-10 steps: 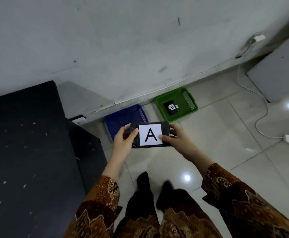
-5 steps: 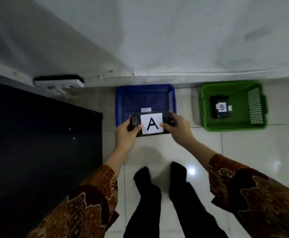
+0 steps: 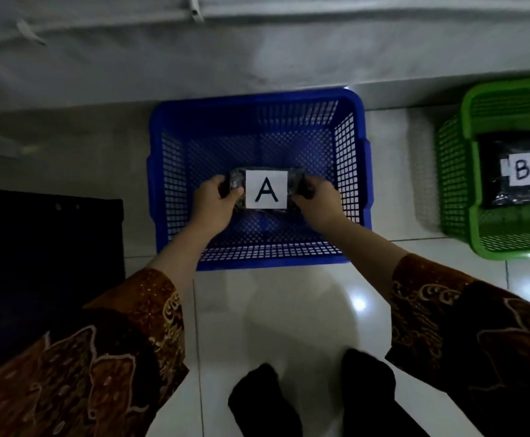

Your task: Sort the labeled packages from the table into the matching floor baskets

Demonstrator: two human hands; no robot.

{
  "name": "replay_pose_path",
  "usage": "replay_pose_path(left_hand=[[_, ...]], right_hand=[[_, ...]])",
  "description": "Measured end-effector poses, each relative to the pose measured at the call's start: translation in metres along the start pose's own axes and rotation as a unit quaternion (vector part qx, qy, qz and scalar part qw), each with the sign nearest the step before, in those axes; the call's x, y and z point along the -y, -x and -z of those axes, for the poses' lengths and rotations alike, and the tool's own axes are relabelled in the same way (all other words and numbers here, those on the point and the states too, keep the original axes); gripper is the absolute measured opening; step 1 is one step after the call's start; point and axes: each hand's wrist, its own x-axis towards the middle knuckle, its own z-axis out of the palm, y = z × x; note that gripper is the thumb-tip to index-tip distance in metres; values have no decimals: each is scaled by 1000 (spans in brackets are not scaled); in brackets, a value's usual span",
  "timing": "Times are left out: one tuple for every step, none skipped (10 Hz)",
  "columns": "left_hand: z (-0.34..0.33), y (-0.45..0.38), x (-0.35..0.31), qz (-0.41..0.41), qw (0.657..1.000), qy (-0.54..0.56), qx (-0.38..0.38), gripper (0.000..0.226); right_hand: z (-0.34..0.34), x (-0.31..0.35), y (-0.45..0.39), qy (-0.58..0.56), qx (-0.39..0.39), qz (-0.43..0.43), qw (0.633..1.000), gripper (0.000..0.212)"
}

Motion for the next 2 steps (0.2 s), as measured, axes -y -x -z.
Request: replay_pose_path(left_hand=[[-1, -8, 4, 4, 1000, -8, 7, 42], [1, -5, -1, 25, 999, -20, 20, 44]], right_hand=[[-3, -2, -4, -7, 22, 0, 1000, 35], [5, 2, 4, -16, 53, -11, 998, 34]])
